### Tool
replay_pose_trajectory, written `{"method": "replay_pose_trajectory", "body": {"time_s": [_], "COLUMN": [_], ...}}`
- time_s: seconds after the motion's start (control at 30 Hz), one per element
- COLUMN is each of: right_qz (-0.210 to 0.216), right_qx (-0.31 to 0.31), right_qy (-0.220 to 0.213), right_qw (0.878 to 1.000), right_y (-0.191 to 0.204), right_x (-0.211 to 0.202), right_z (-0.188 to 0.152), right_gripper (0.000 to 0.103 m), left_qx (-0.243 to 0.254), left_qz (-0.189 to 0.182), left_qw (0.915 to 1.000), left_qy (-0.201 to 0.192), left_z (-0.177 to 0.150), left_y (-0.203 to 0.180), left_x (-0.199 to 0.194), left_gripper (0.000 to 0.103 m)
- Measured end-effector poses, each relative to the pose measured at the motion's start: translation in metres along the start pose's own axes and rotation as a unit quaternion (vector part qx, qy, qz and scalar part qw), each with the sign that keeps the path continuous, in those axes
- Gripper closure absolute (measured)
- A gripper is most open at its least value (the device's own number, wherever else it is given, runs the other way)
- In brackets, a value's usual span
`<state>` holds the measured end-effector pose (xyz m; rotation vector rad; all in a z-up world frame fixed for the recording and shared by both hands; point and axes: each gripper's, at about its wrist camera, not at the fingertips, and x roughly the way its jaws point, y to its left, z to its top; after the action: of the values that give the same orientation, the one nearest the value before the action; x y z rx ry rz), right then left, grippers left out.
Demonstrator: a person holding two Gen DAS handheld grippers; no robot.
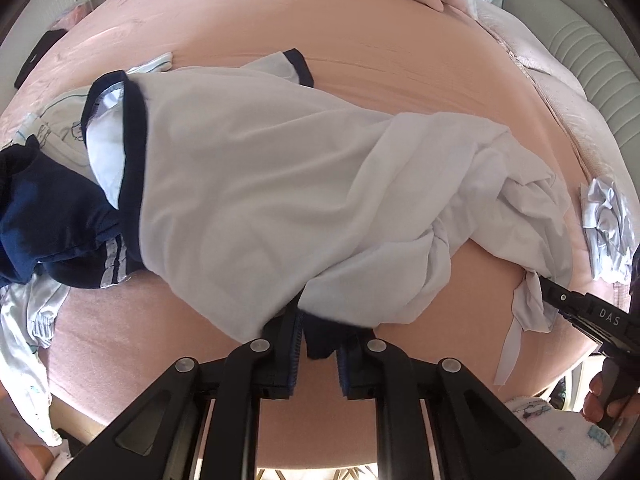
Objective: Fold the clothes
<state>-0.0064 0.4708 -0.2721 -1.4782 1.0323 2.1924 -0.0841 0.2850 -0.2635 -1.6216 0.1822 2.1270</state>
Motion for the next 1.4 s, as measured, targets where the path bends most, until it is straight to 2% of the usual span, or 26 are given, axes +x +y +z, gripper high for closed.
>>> {"method": "replay_pose_trajectory", "body": {"time_s": [0.07, 0.17, 0.23, 0.33, 0.47, 0.5, 0.53, 0.57, 0.6, 0.67, 0.87, 1.07, 1.13, 1.27, 1.4], "right_qz": [-0.052, -0.124, -0.136, -0.144, -0.150, -0.153, -0.160, -0.167, -0.173, -0.181, -0.223, -0.217, -0.214, -0.210, -0.220], "right_qx": [-0.044, -0.127, -0.156, -0.167, -0.149, -0.144, -0.143, -0.145, -0.148, -0.158, -0.212, -0.213, -0.208, -0.200, -0.194], "right_qy": [0.003, -0.009, -0.022, -0.032, -0.046, -0.056, -0.071, -0.084, -0.091, -0.094, -0.103, -0.110, -0.114, -0.122, -0.130], "right_qw": [0.998, 0.984, 0.978, 0.975, 0.976, 0.976, 0.974, 0.972, 0.970, 0.966, 0.946, 0.946, 0.948, 0.949, 0.947], "right_y": [0.018, 0.049, 0.061, 0.064, 0.049, 0.044, 0.038, 0.037, 0.038, 0.038, 0.051, 0.047, 0.048, 0.045, 0.036], "right_x": [-0.002, -0.003, -0.005, -0.009, -0.020, -0.026, -0.033, -0.037, -0.039, -0.042, -0.039, -0.041, -0.044, -0.049, -0.054], "right_z": [0.000, -0.005, -0.008, -0.010, -0.012, -0.013, -0.016, -0.017, -0.016, -0.014, -0.011, -0.008, -0.011, -0.006, 0.001], "right_gripper": [0.088, 0.088, 0.088, 0.088, 0.088, 0.088, 0.088, 0.088, 0.088, 0.088, 0.088, 0.088, 0.088, 0.088, 0.088], "left_qx": [-0.008, -0.021, -0.032, -0.058, -0.054, -0.051, -0.048, -0.045, -0.040, -0.022, 0.028, 0.082, 0.079, 0.061, 0.041], "left_qz": [-0.005, -0.006, -0.016, -0.063, -0.119, -0.122, -0.116, -0.111, -0.103, -0.086, -0.056, -0.015, -0.016, -0.044, -0.045], "left_qw": [0.9999, 0.9997, 0.9993, 0.9962, 0.9910, 0.9905, 0.9911, 0.9916, 0.9927, 0.9957, 0.9979, 0.9965, 0.9967, 0.9972, 0.9981], "left_qy": [-0.006, -0.012, -0.014, -0.010, 0.029, 0.038, 0.043, 0.049, 0.047, 0.028, 0.017, 0.004, 0.005, 0.006, 0.010], "left_z": [0.004, 0.007, 0.009, 0.012, 0.019, 0.021, 0.022, 0.024, 0.022, 0.013, 0.006, -0.003, -0.007, -0.002, 0.002], "left_y": [0.003, 0.015, 0.026, 0.052, 0.055, 0.053, 0.052, 0.050, 0.046, 0.036, 0.011, -0.006, -0.002, -0.001, 0.002], "left_x": [-0.002, -0.008, -0.013, -0.021, -0.021, -0.025, -0.026, -0.028, -0.031, -0.042, -0.048, -0.051, -0.047, -0.036, -0.025], "left_gripper": [0.090, 0.090, 0.090, 0.090, 0.089, 0.086, 0.083, 0.073, 0.059, 0.046, 0.045, 0.045, 0.045, 0.045, 0.045]}}
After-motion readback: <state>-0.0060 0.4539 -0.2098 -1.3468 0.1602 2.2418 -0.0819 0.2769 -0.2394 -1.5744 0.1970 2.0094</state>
